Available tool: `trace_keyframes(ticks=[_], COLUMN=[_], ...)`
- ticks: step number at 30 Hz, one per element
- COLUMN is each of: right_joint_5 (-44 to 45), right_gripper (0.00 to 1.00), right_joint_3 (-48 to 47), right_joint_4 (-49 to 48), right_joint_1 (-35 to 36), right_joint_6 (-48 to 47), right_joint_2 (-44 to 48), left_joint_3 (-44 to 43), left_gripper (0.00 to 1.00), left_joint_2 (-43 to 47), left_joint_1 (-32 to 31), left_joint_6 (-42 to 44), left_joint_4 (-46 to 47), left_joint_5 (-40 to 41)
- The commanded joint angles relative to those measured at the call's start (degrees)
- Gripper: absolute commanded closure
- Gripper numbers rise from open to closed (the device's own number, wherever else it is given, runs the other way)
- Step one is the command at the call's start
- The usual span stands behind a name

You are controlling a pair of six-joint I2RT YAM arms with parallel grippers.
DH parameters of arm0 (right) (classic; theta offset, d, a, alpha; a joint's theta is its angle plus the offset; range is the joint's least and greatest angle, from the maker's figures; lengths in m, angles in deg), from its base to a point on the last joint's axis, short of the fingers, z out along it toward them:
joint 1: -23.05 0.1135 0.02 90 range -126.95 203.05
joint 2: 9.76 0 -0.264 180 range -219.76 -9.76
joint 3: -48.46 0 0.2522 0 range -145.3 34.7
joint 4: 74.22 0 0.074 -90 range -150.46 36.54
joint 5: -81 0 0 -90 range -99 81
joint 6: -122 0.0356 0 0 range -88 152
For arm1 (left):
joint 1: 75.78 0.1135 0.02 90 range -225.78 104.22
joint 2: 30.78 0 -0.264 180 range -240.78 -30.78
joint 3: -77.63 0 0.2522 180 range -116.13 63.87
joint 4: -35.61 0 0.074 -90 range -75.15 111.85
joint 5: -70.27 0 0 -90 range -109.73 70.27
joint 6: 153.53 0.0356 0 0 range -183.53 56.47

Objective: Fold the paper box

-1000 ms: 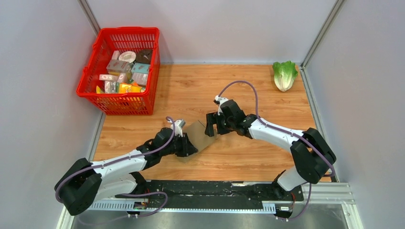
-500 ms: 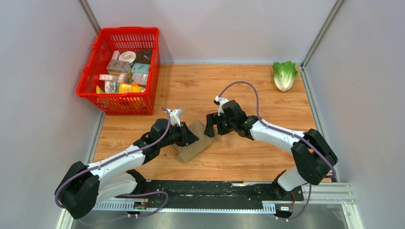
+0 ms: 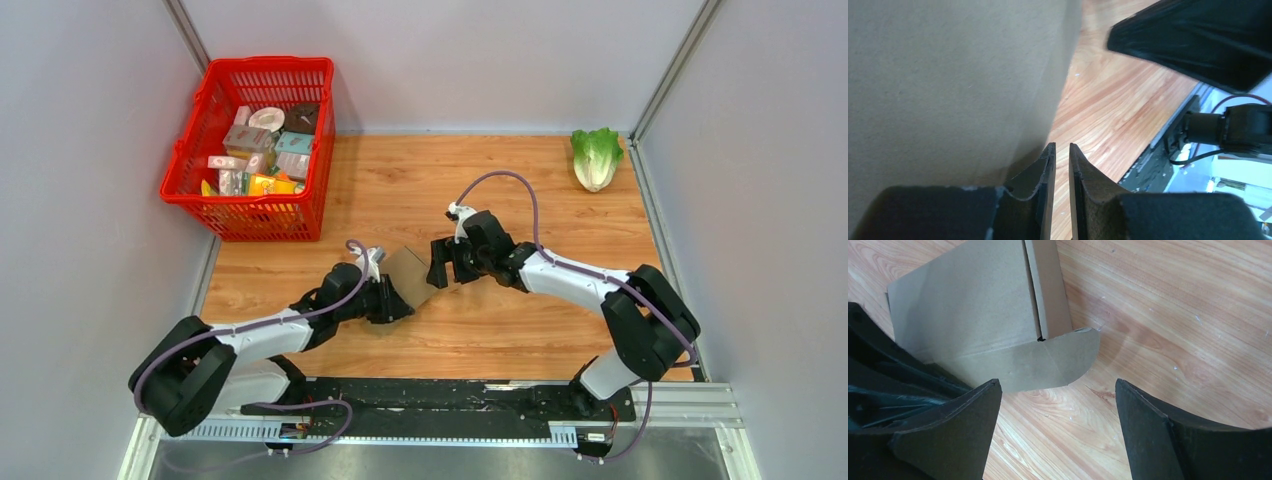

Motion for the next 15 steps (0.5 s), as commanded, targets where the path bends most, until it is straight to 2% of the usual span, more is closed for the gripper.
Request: trace_keyframes(ticks=[1,3,7,10,15], right_joint_5=[-1.2,-0.9,-0.5,-0.5,0.5], right_gripper=[0.13,0.13,0.12,0.12,0.13], right_joint_3=[-1.0,-1.1,-1.6,-3.3,-5.7], right_joint_4=[-2.8,-2.8,-3.2,-2.8,-1.7], right_joint_1=[-0.1,-0.2,-0.2,-0.2,-0.2], right_joint_6=[-0.4,-0.4,-0.3,0.0,0.0], right_joint_2=[-1.3,-1.4,-1.7,-2.5,-3.6], left_joint_3=[-4.6,-6.7,-10.3,-9.0,-4.6], left_gripper=[0.76,0.73,0.71,0.72,0.78], left_joint_2=[6.9,11.3,14.5,12.7,5.6], left_joint_1=[0.2,0.3,2.2,5.6,6.0], left_joint_6=[1.8,2.5,7.1,6.4,5.1], left_joint_4=[-2.8,-5.2,-14.0,-11.3,-3.6], left_joint_5=[-1.7,-1.5,1.4,-1.2,-3.0])
